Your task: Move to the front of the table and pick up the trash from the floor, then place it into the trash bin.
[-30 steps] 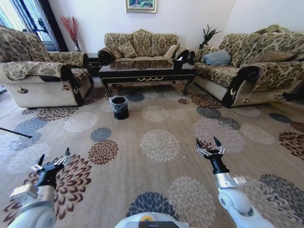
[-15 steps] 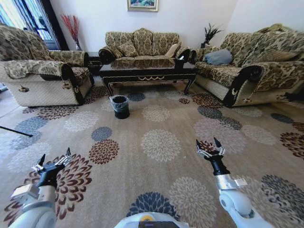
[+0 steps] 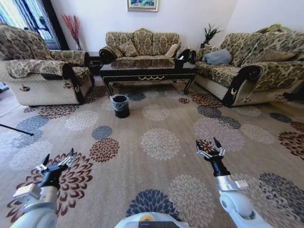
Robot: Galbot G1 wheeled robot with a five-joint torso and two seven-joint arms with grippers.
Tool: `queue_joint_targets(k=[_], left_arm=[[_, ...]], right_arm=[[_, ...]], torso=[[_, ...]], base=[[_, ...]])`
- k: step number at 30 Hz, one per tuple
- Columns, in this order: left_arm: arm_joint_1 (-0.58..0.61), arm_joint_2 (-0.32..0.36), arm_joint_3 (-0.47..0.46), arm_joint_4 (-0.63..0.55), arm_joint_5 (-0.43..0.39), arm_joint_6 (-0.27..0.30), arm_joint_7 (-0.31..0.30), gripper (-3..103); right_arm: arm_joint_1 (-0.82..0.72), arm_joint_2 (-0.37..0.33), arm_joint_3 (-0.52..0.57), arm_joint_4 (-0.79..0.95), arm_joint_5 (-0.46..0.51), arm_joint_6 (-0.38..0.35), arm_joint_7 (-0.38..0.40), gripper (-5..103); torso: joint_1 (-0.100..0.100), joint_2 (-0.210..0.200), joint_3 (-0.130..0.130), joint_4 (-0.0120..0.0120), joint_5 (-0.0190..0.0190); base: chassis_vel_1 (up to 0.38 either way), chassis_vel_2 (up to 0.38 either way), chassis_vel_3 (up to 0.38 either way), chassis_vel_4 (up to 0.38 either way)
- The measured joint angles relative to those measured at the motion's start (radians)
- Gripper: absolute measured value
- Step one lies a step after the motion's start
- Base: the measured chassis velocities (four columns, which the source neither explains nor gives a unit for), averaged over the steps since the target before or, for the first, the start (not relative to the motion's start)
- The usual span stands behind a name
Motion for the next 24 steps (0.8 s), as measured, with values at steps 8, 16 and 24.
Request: queue_joint_targets(k=[8,16,24], left_arm=[[0.001,-0.021,0.032,0.000,0.031,0.010,-0.001,100],[-0.009,-0.024,0.045,0.008,0.051,0.013,-0.020,100],[-0.028,-0.013,0.040,0.042,0.029,-0.023,0.003,100]], right_arm=[[-0.004,0.000,0.001,-0.006,-0.015,0.003,-0.022,100],[0.010,-0.006,-0.007,-0.016,-0.011,0.012,-0.021,100],[0.033,-0.006,-0.019,-0.027,-0.006,0.012,-0.006,100]], torso=[[0.000,0.000,0.000,0.0001,0.0000],[0.000,0.000,0.000,0.0001,0.0000],[0.000,0.000,0.000,0.0001,-0.0002]], base=[[0.000,0.000,0.000,0.000],[0.026,-0.027,-0.030,0.039],[0.048,-0.053,-0.048,0.047]])
